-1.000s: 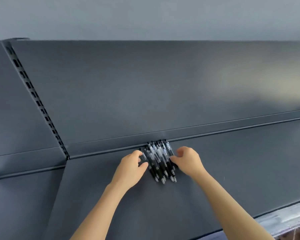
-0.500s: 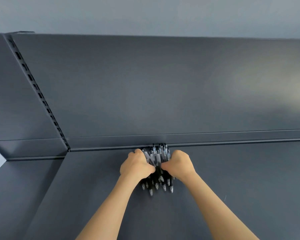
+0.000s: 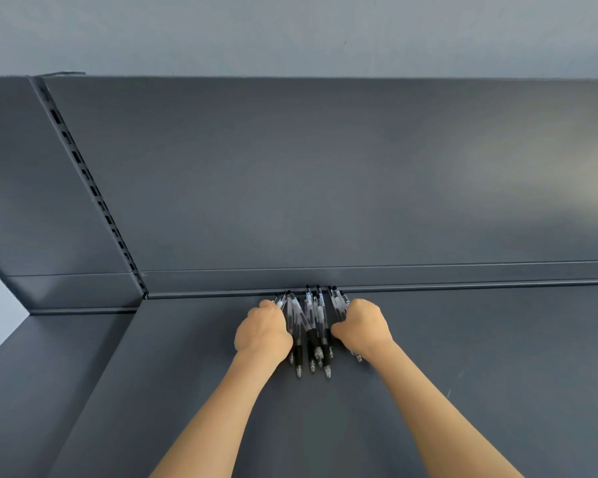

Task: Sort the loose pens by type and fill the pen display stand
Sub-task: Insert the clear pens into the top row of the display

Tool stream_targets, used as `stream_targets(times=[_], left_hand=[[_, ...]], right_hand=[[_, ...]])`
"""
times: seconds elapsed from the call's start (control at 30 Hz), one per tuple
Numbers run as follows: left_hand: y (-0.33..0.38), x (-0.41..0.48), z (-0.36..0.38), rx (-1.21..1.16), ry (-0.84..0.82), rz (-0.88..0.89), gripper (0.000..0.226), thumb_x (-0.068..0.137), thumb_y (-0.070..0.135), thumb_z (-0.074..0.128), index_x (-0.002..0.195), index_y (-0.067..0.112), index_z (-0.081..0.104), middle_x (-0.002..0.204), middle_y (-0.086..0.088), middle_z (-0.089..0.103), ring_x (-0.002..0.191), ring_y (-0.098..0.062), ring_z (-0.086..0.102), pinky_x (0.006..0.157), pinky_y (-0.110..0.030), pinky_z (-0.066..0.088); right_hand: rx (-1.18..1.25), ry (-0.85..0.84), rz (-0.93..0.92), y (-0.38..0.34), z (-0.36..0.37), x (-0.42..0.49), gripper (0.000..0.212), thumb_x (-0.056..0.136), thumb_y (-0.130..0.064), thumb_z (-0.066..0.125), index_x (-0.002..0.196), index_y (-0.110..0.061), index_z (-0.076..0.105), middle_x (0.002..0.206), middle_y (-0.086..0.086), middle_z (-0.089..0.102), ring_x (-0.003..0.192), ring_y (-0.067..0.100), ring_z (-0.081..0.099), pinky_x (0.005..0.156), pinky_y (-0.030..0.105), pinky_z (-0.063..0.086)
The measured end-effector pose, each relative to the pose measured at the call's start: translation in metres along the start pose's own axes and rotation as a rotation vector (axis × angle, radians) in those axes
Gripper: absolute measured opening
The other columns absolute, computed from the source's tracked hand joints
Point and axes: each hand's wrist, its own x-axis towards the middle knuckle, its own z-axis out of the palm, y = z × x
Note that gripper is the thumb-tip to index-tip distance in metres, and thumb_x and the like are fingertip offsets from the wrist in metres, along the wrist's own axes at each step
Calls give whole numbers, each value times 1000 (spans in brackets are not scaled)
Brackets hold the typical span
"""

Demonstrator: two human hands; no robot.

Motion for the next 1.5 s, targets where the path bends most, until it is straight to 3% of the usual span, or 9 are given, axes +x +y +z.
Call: stream_targets(times=[0.23, 0.37, 0.5, 0.67, 0.83, 1.0, 1.1, 1.2, 1.5], left_hand=[[-23, -2, 1, -338, 5, 70, 7, 91, 2, 40, 89, 7, 35, 70, -2, 39, 54, -15, 34, 44, -25, 27], [-33, -3, 6, -553, 8, 56, 16, 90, 3, 39, 79, 11, 30, 74, -3, 36, 59, -18, 32, 51, -29, 28], [-33, -13, 3, -911, -5, -40, 10, 92, -1, 38, 98, 5, 44, 90, -9, 49, 56, -17, 49, 41, -21, 38], [-29, -37, 1, -1064, 9, -17, 10, 90, 3, 46, 84, 9, 41, 77, -5, 49, 51, -14, 38, 41, -22, 29], [-34, -69, -7, -1136, 39, 4, 16, 91, 12, 57, 79, 7, 48, 68, -3, 49, 48, -13, 32, 42, -22, 24], [-55, -96, -21, -1129, 26, 29, 21, 88, 14, 62, 97, -4, 57, 91, -15, 71, 48, -13, 34, 44, -23, 26], [-76, -108, -32, -1127, -16, 83, 26, 86, 18, 65, 95, -5, 56, 80, -20, 66, 48, -12, 33, 44, -23, 25], [-103, -122, -43, -1125, -56, 129, 17, 82, 15, 69, 86, 6, 56, 60, -1, 43, 49, -14, 30, 42, -23, 23], [-240, -161, -76, -1138, 96, 75, 16, 78, 2, 68, 81, 9, 54, 52, 3, 40, 42, -12, 29, 39, -20, 22]], right_hand=[[74, 93, 25, 9, 5, -8, 38, 69, 0, 51, 60, -16, 17, 56, 0, 21, 53, 17, 14, 48, 22, 11], [404, 152, 72, 20, 2, -11, 35, 77, -8, 56, 64, -16, 24, 58, 0, 24, 56, 17, 18, 51, 27, 14], [762, 59, 74, 21, -12, -20, 42, 83, -20, 65, 65, -16, 28, 56, 1, 24, 54, 19, 21, 53, 28, 19], [1001, -134, 105, 14, -12, -39, 21, 86, -22, 66, 77, -4, 58, 52, -3, 55, 49, 15, 37, 46, 25, 32], [1096, -258, 124, -2, -8, -61, 11, 87, -8, 59, 87, 3, 63, 64, 3, 66, 45, 9, 37, 39, 19, 31], [1123, -343, 74, -29, 8, -87, 9, 82, -5, 62, 75, 0, 58, 55, 4, 46, 43, 13, 35, 39, 22, 30], [1093, -351, 35, -53, 17, -103, 18, 83, -5, 60, 71, -7, 48, 57, 7, 46, 43, 15, 37, 40, 23, 32], [1041, -368, -73, -82, 31, -124, 19, 83, -5, 61, 67, -7, 50, 60, 9, 48, 46, 14, 37, 42, 24, 32], [1057, -298, -124, -179, 102, -196, 8, 88, -15, 62, 82, -10, 62, 64, 3, 50, 52, 12, 39, 51, 27, 35]])
